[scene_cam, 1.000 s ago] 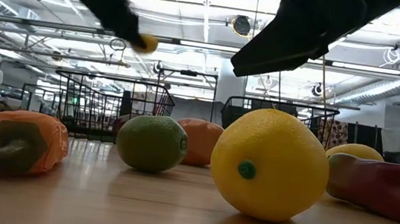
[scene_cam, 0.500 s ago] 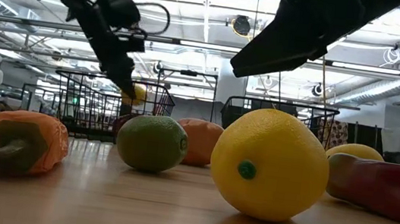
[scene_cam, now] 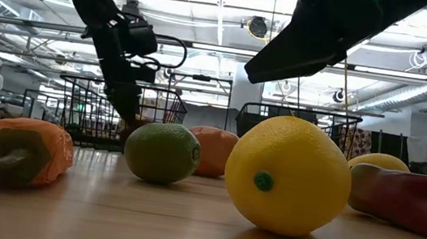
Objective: Sort produce into baskets
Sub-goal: Put the top left yellow lemon into the left mesh basket, then put the brown potato into the right mesh basket
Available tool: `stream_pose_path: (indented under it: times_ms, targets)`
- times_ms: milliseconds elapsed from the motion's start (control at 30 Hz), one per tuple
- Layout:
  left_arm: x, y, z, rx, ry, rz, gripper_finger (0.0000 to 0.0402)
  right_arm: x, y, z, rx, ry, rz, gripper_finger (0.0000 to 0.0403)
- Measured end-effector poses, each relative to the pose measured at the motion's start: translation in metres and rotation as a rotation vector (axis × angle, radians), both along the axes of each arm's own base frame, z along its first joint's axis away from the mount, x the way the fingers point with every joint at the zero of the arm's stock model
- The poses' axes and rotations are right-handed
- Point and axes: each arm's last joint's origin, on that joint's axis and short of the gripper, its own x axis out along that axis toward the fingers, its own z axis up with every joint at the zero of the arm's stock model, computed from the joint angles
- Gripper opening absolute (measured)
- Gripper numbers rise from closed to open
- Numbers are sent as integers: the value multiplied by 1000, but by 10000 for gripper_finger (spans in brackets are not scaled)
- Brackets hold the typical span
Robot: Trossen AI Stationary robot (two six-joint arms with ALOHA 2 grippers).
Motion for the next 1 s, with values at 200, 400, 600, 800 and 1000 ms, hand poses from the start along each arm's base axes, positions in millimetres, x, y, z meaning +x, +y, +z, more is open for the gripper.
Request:
stream_pose_path:
  times_ms: [200, 400, 600, 800, 1000]
  targets:
    - [-1, 0, 4, 19, -8, 10, 329, 0, 0, 0, -2, 1, 2, 306]
    - [-3, -5, 36, 22, -1, 17, 375, 0, -1, 0, -3, 2, 0, 306]
    - [-4, -35, 96, 75, -141, -3, 366, 5, -9, -3, 13, 16, 2, 306]
    - [-6, -92, 133, 88, -354, -143, 349, 24, -26, -30, 58, 49, 0, 316]
    - [-8, -136, 148, 107, -433, -221, 345, 38, -43, -51, 130, 41, -29, 356]
